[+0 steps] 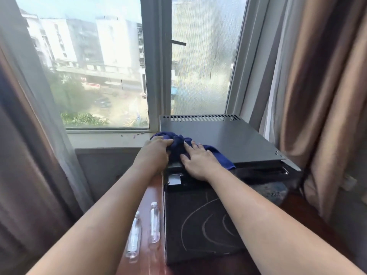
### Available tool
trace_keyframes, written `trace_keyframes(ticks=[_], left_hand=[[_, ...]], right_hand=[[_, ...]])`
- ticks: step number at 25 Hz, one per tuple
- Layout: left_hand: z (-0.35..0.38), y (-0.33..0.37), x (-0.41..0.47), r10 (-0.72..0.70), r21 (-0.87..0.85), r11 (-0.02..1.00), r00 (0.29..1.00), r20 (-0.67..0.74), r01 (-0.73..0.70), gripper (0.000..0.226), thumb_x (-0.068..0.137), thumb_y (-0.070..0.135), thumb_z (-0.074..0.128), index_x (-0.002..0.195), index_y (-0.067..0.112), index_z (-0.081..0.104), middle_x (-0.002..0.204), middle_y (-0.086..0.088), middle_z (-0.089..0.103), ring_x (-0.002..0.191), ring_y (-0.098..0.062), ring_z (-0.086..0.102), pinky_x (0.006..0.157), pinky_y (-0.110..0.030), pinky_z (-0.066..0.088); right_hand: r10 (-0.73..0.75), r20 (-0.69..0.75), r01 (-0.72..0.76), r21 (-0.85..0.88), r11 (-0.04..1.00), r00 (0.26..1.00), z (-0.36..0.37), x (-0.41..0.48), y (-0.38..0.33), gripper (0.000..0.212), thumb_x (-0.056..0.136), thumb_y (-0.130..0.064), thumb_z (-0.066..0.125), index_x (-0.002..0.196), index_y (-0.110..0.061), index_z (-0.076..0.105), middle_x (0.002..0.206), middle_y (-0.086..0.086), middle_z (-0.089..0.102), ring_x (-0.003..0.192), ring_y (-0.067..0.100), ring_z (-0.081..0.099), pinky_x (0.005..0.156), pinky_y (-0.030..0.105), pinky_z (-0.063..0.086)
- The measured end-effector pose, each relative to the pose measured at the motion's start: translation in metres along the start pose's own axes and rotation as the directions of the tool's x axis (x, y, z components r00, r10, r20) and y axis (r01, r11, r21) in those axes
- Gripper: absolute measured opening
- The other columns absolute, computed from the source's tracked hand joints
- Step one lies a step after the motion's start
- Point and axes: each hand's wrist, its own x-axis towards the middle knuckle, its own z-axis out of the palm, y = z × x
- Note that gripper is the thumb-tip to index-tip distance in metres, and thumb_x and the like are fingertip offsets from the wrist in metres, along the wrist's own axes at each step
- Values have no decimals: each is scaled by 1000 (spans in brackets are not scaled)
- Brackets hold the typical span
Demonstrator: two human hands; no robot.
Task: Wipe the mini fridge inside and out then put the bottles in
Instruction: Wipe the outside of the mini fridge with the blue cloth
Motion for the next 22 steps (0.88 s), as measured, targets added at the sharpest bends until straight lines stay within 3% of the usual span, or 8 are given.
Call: trace_keyframes(ticks=[7, 16, 22], left_hand=[[27, 75, 9, -56, 71, 996, 998, -15, 57, 39, 101, 25, 53, 139, 29, 59, 148, -6, 52, 133, -34, 49, 109, -45, 44], [94, 228, 61, -58, 82, 995, 998, 5, 57, 43, 99, 23, 53, 141, 32, 55, 145, -6, 49, 132, -34, 47, 101, -48, 48], [109, 241, 106, -30, 80, 996, 999, 38, 27, 41, 101, 28, 52, 142, 30, 55, 147, -8, 49, 134, -35, 47, 106, -46, 45]], right_hand=[[-32, 8, 32, -21, 999, 999, -25, -5, 80, 63, 105, -54, 24, 163, -35, 9, 171, 2, 4, 158, 22, 2, 127, 44, 5], [85, -22, -86, -34, 996, 996, -64, -8, 236, 61, 106, -48, 21, 163, -32, 5, 172, 3, -1, 158, 23, -2, 127, 47, 5], [170, 7, -170, 61, 984, 985, -75, 25, 259, 60, 107, -43, 22, 163, -33, 0, 171, 3, -10, 158, 26, -7, 126, 49, 2]])
